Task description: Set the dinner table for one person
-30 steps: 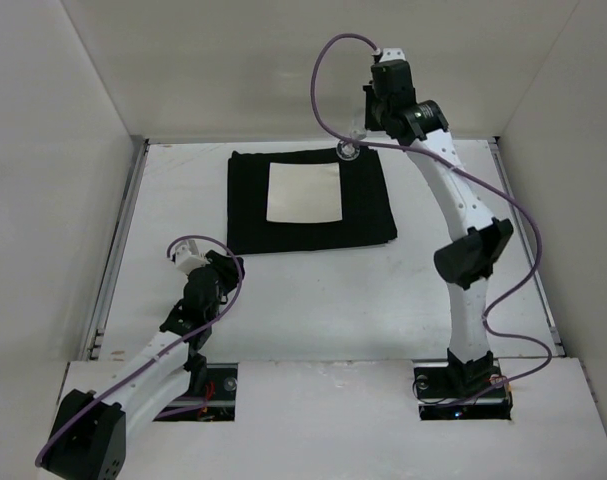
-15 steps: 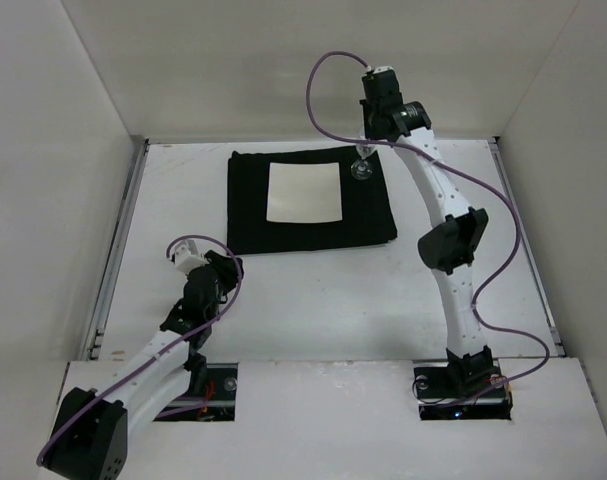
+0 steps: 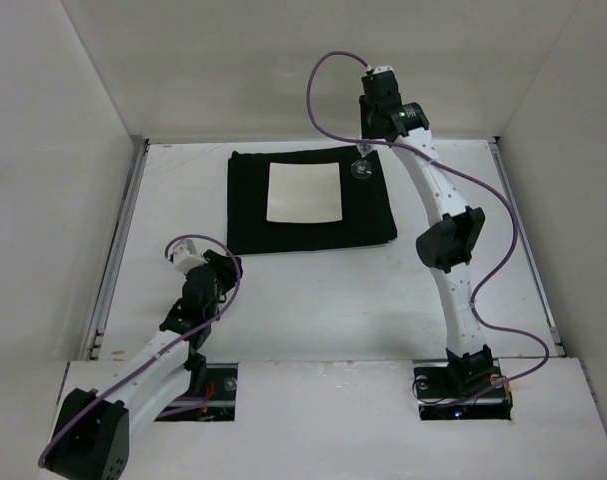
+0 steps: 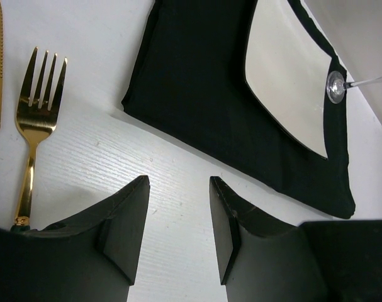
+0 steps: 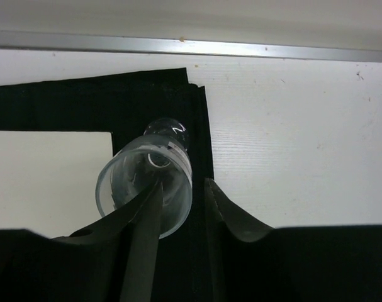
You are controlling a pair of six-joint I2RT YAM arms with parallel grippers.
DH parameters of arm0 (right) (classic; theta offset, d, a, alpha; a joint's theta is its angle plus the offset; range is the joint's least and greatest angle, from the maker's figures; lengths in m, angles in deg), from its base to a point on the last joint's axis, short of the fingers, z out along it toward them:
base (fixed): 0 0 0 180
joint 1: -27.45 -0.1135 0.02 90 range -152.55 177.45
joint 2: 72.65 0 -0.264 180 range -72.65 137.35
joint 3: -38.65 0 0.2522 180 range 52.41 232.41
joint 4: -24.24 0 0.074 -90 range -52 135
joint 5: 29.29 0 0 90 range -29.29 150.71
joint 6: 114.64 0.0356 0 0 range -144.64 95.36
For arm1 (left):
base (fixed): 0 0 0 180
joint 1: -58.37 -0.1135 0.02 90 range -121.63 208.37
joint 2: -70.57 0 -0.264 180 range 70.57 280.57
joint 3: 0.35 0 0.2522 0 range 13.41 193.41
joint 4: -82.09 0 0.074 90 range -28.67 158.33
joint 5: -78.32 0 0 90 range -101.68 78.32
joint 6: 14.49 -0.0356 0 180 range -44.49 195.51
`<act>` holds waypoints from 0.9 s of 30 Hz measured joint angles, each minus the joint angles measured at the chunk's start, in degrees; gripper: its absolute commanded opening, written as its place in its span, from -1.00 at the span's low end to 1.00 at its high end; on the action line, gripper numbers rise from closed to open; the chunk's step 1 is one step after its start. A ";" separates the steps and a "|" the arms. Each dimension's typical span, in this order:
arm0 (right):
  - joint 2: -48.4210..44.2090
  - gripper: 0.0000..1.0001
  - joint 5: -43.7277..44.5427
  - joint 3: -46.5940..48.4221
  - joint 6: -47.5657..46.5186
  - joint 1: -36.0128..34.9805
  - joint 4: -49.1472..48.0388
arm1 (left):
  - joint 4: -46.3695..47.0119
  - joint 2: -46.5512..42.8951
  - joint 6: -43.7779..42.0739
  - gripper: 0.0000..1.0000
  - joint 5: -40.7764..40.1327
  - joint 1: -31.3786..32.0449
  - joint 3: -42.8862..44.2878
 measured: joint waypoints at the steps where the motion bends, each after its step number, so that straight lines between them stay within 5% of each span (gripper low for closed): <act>1: 0.09 -0.11 -0.07 0.00 0.00 0.00 -0.13 | 0.00 0.00 0.00 -0.18 0.02 -0.02 0.00; 11: 0.09 0.27 -0.55 0.02 0.96 0.26 -1.51 | 0.02 0.07 -0.02 -0.18 0.33 -0.02 0.00; 17: -1.57 0.29 -1.70 -0.57 1.66 0.37 -1.70 | 0.04 0.68 -0.15 -0.20 -0.09 -0.04 0.00; 27: -16.35 0.30 -4.52 -16.63 2.69 2.19 -8.02 | -0.09 -0.52 -1.31 -0.21 -2.49 -0.37 0.00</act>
